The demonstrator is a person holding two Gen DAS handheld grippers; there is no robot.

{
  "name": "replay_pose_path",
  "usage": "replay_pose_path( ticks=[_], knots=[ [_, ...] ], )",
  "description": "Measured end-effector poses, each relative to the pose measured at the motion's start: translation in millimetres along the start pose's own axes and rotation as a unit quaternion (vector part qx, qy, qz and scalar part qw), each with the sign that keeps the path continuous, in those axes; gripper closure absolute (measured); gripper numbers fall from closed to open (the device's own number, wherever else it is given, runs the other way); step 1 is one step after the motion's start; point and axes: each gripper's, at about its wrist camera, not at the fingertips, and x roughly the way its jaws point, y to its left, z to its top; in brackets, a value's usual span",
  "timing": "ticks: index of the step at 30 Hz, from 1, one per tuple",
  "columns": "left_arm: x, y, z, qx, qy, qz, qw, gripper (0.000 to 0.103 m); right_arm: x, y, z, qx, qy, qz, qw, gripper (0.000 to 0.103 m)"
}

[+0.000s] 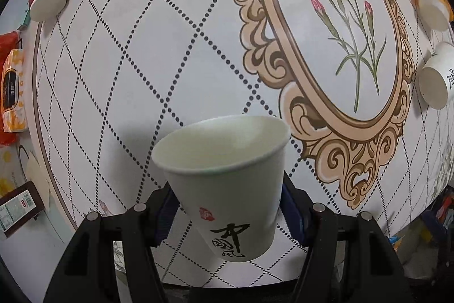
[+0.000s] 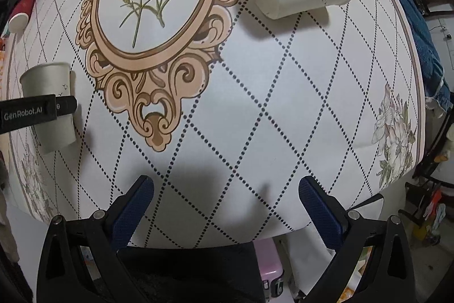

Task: Flip cup upside down
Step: 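Lift the white cup with the left gripper and carry it off the frame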

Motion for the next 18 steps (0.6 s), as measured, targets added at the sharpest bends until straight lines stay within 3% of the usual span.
replay_pose_path(
  ticks=[8, 14, 17, 18],
  knots=[
    [-11, -16, -10, -0.008, 0.0, 0.008, 0.9999, 0.039, -9, -6, 9, -0.002, -0.008, 0.002, 1.0, 0.0],
    [2, -3, -17, -0.02, 0.009, 0.004, 0.9998, 0.038, -13, -6, 4, -0.007, -0.012, 0.001, 1.0, 0.0],
    [5, 1, -18, -0.022, 0.011, 0.002, 0.9997, 0.023, -18, -5, 3, -0.009, -0.015, 0.001, 1.0, 0.0],
    [6, 1, -19, -0.022, 0.01, 0.003, 0.9997, 0.023, -19, -4, 2, -0.009, -0.015, 0.001, 1.0, 0.0]
  ],
)
